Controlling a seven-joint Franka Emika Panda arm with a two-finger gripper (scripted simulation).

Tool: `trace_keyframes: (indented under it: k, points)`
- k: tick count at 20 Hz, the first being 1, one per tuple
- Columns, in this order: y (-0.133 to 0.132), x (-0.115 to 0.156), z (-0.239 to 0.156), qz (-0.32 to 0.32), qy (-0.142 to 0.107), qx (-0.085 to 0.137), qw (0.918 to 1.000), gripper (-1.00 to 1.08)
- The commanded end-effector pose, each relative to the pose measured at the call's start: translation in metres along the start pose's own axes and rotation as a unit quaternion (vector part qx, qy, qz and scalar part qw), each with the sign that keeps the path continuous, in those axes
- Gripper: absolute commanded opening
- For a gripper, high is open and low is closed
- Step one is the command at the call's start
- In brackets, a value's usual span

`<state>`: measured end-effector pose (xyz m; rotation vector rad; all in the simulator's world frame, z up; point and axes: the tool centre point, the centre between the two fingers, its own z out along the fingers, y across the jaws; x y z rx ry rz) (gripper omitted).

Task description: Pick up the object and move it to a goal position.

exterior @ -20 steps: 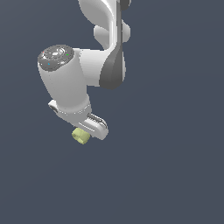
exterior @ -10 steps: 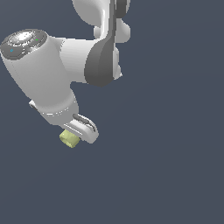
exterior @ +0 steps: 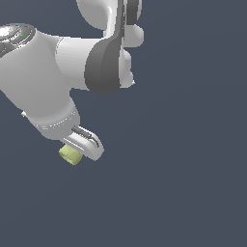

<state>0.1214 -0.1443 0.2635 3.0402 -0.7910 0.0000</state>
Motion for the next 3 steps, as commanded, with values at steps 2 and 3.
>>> trace_keyframes:
  k: [2, 3]
  points:
    - [-0.0001, 0.0016, -0.0013, 0.0, 0.0, 0.0, 1.0, -1.0]
    - [-0.0001, 0.0017, -0.0014, 0.0, 0.0, 0.0, 1.0, -1.0]
